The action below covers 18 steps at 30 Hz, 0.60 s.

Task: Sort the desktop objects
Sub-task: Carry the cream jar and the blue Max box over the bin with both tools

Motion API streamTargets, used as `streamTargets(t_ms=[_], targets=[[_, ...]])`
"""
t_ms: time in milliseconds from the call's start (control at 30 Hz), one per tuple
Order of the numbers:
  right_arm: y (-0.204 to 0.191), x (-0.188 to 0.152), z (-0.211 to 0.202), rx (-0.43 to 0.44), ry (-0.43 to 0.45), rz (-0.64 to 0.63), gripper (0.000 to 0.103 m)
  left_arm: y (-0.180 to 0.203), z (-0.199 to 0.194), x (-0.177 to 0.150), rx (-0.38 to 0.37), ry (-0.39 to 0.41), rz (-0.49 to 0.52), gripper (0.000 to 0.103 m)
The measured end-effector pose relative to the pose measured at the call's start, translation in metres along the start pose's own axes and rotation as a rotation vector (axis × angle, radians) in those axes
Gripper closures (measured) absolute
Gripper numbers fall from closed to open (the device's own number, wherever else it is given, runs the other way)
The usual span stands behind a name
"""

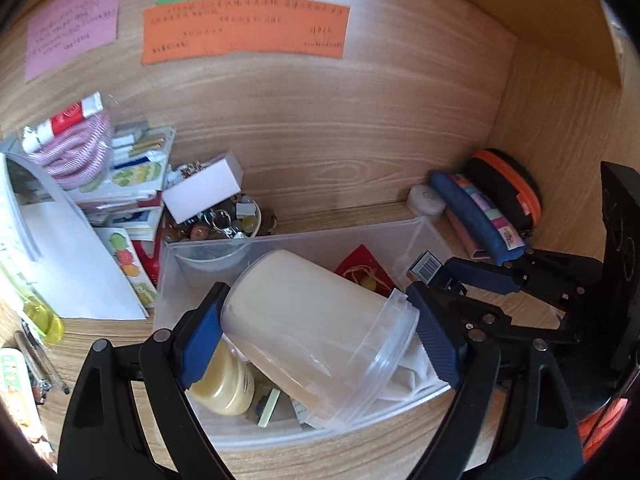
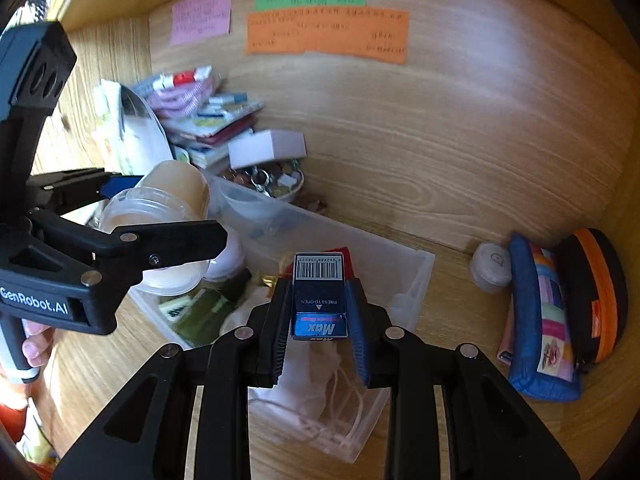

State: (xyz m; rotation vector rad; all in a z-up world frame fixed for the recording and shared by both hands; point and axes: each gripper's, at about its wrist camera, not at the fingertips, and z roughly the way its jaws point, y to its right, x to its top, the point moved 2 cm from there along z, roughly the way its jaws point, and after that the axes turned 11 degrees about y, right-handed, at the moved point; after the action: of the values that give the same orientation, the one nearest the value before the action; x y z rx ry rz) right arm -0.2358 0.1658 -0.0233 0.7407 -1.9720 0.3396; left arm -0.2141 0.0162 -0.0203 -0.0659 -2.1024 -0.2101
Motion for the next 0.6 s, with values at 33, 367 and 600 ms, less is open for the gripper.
streamTargets(t_ms=[33,367,600], targets=[[0.001,-0.001,0.004,0.000,-0.008,-0.003,0.078,0.000,0.003,0.000,0.002,-0.004,0.001,0.015],[0.004,-0.016,0.023,0.018,-0.037,0.009,0.078,0.009,0.028,-0.006,0.034,-0.014,0.054,0.015],[-0.001,-0.019,0.026,-0.020,-0.014,-0.042,0.078,0.018,0.020,0.002,-0.001,0.030,0.077,0.023]])
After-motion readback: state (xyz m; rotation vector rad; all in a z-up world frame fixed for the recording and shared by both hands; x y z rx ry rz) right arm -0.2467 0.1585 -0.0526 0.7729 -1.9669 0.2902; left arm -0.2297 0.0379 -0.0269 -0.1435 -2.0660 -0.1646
